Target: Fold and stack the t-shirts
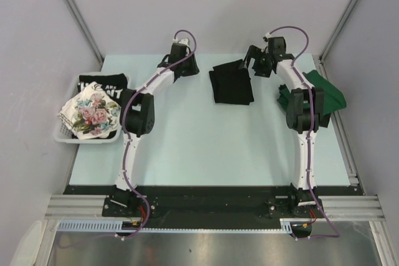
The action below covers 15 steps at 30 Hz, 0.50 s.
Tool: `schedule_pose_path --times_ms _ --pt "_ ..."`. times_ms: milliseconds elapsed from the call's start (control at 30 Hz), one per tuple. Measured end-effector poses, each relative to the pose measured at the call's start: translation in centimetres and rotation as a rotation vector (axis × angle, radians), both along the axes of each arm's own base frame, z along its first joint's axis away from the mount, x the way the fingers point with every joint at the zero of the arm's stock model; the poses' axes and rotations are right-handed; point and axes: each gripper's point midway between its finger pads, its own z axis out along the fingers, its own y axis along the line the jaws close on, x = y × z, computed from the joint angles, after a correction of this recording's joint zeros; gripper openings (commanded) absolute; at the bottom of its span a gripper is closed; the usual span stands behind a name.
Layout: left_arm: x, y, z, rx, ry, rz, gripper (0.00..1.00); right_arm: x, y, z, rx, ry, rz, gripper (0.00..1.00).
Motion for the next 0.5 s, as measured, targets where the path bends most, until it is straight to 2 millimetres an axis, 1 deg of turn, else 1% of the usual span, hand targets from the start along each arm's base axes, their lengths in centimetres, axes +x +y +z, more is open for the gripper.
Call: schedule_pose_path --times_ms 100,233,300,367,433,500 --pt "-1.3 0.0 -0.3 0.008 0.025 -0.009 0.36 0.0 0.2 0.3 0.003 -0.005 0.001 1.00" --pt "-3.0 -0.2 0.3 0.000 0.043 -0.033 0.36 -0.3 0.6 2.1 0.008 -0.031 0.008 1.00" --pt "-4.1 -0.1 0.9 -0.001 0.049 -0.041 0.36 -0.8 1.0 3.7 0.016 -0.049 0.012 1.00" --pt "-5.4 0.0 1.3 0.000 0.056 -0.049 0.37 -1.5 1.8 5.5 0.023 -0.070 0.026 1.00" --pt "-6.8 0.0 1.9 -0.001 0.059 -0.059 0.37 -2.1 3.0 7.3 0.030 -0.098 0.045 1.00" --pt "-7.9 0.0 2.5 -0.001 0.062 -0.067 0.39 -2.7 4.5 8.4 0.039 -0.113 0.070 1.00"
